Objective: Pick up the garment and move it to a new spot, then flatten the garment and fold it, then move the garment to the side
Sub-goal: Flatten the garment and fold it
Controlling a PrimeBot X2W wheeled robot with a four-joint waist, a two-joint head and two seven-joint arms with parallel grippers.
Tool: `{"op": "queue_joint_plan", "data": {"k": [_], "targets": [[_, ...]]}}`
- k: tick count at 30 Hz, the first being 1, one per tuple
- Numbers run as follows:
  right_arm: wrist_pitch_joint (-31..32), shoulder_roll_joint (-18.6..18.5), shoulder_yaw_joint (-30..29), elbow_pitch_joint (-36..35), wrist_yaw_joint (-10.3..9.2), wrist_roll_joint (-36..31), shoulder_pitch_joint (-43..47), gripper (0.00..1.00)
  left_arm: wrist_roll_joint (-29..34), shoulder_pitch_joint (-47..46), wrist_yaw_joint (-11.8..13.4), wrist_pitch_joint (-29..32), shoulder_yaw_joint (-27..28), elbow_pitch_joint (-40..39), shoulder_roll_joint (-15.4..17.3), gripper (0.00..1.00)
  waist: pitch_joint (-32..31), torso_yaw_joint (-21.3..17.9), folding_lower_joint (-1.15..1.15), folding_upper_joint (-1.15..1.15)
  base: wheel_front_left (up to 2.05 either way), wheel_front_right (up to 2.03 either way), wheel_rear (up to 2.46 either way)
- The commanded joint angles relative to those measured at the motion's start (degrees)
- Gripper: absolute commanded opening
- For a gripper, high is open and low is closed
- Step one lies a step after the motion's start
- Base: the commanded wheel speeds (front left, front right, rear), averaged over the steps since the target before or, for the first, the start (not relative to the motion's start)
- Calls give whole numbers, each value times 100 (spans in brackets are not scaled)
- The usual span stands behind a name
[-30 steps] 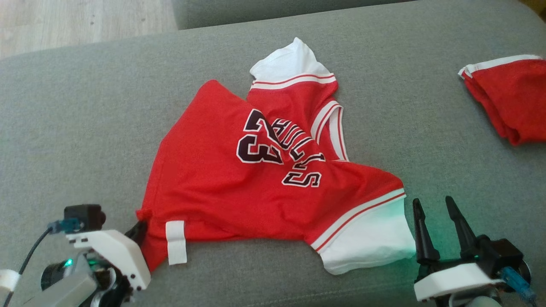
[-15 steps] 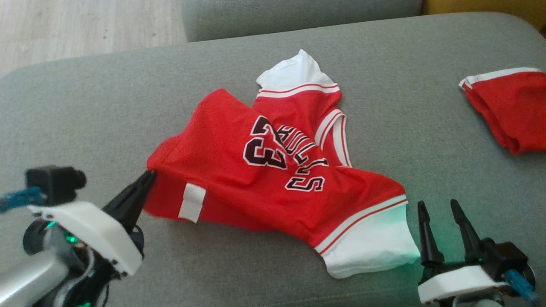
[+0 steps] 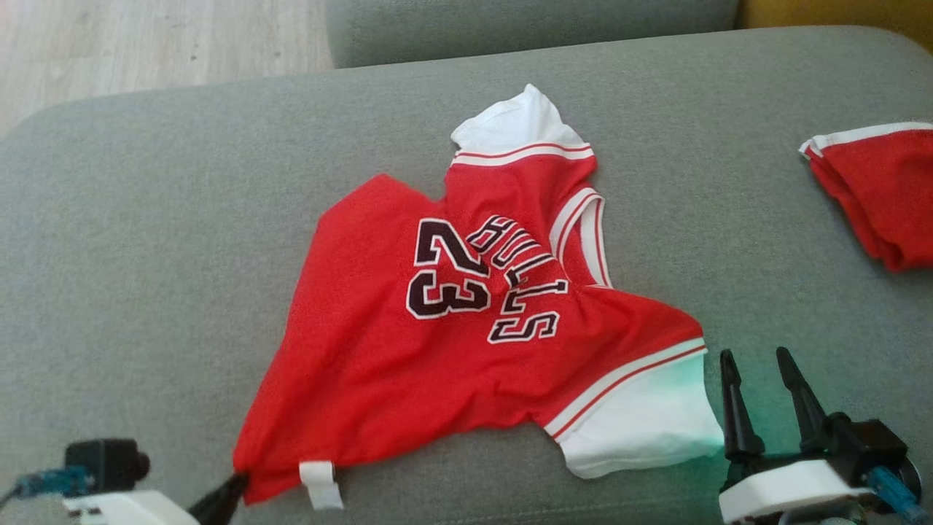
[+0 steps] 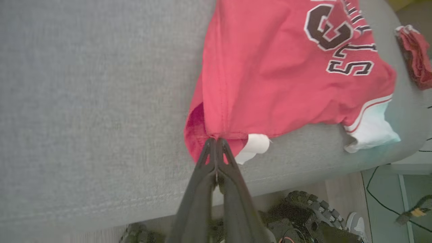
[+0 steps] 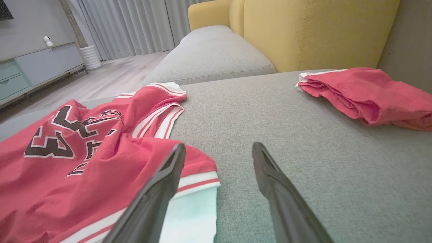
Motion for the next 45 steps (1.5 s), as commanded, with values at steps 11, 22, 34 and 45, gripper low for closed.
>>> {"op": "queue_joint_plan", "data": {"k": [11, 22, 34, 45], "targets": [[-23, -45, 165, -115, -5, -108, -84, 100, -46, 77, -338, -240, -92, 1951, -1023, 0, -119, 176, 0, 0, 0, 0, 0], [-23, -45, 54, -105, -5, -226, 109, 100, 684, 243, -380, -535, 869, 2849, -1865, 100, -498, 339, 0, 0, 0, 0, 0], [-23, -45, -352, -407, -5, -532, 72, 100, 4231, 915, -722, -539, 3267, 2013, -3412, 100, -734, 511, 0, 0, 0, 0, 0], [-23, -45, -314, -303, -5, -615, 32, 100, 6160, 921, -1529, -540, 4272, 2538, -4665, 100, -801, 554, 0, 0, 0, 0, 0]]}}
